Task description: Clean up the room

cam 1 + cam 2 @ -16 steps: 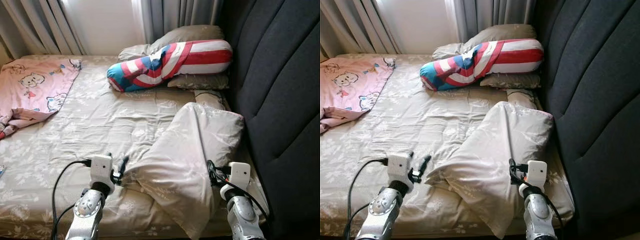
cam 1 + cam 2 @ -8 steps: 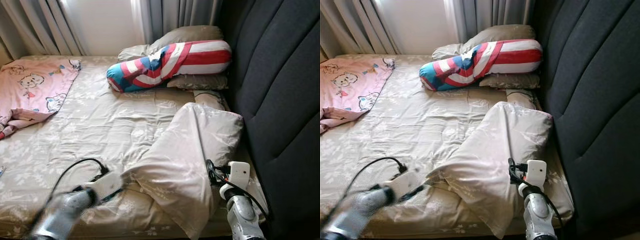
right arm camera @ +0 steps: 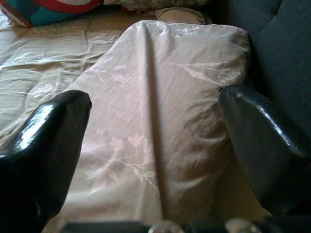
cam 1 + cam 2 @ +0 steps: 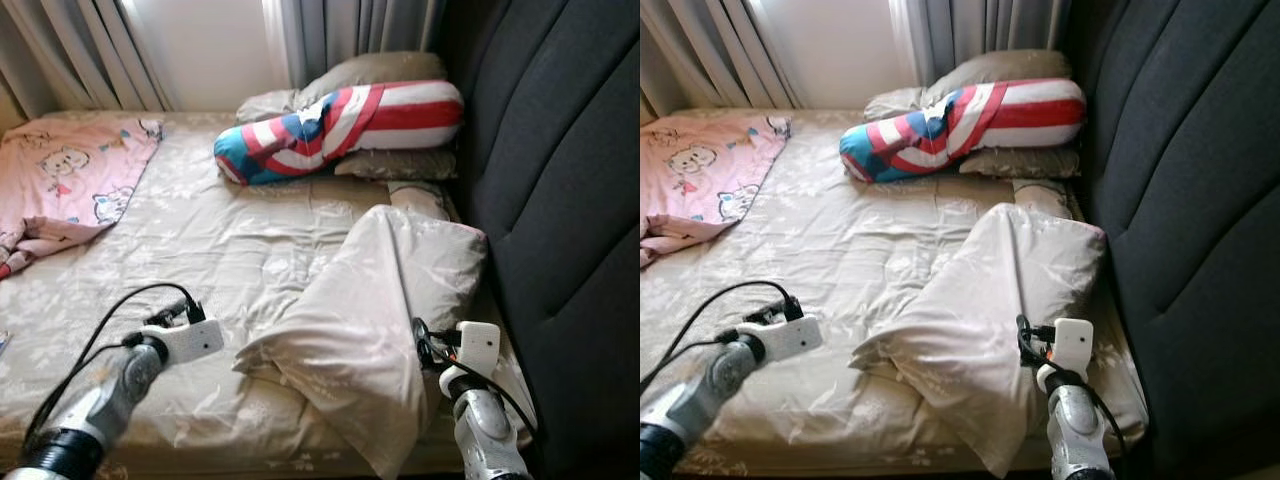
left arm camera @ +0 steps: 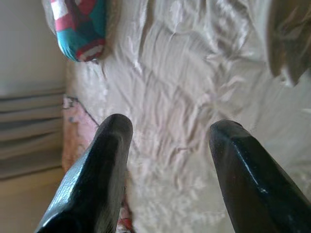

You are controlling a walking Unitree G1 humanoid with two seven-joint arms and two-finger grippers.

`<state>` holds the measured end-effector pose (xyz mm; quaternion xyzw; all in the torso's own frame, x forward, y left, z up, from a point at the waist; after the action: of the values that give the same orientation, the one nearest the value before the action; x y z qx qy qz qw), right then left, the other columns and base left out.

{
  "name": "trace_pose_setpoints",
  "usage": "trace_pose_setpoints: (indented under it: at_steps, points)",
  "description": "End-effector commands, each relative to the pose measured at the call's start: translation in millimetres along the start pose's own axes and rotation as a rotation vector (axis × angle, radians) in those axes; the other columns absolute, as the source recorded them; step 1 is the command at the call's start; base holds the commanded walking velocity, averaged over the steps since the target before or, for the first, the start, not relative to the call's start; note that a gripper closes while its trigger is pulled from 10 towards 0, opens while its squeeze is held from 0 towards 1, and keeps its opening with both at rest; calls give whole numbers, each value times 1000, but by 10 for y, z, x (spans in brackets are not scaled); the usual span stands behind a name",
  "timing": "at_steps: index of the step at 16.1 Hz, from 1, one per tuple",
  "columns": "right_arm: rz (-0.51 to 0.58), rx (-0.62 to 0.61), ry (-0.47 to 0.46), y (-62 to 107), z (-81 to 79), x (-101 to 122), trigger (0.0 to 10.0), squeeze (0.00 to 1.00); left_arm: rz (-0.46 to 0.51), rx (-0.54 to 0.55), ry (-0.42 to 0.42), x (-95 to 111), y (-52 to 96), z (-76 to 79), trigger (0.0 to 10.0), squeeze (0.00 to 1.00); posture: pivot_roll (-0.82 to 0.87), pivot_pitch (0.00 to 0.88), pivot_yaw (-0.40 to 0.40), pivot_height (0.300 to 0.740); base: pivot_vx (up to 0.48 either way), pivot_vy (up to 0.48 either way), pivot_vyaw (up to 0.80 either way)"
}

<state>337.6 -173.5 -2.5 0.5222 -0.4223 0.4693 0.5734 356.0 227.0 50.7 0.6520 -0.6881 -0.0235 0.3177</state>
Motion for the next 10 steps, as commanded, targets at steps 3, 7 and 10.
trace_pose_setpoints:
  at_steps: [3,7,10]
  points:
    - [-3,0,-2,-20,-3,16,10000,0,98,-111,-54,142,34,140,10000,0,-15,13,-23,724,0,0,0]
    - [-1,5,-4,-28,-16,25,10000,0,-33,-16,-178,-101,-3,-112,10000,0,-15,14,-25,724,0,0,0]
    - [0,6,-5,-30,-21,27,10000,0,53,196,236,88,-68,-364,10000,0,-9,14,-25,724,0,0,0]
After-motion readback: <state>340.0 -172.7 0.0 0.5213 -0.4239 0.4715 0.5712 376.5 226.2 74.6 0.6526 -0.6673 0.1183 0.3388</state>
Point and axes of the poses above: a point about 5 cm out from each wrist's last joint towards the gripper, its own y axis pointing back from the gripper into the wrist, its own x axis along the axis of the wrist's last joint, z = x × y, the point moved 6 cm from there along -y, pointing out of the wrist towards the gripper, and after that the axes turned 12 degrees about y, right-handed, at the moved point
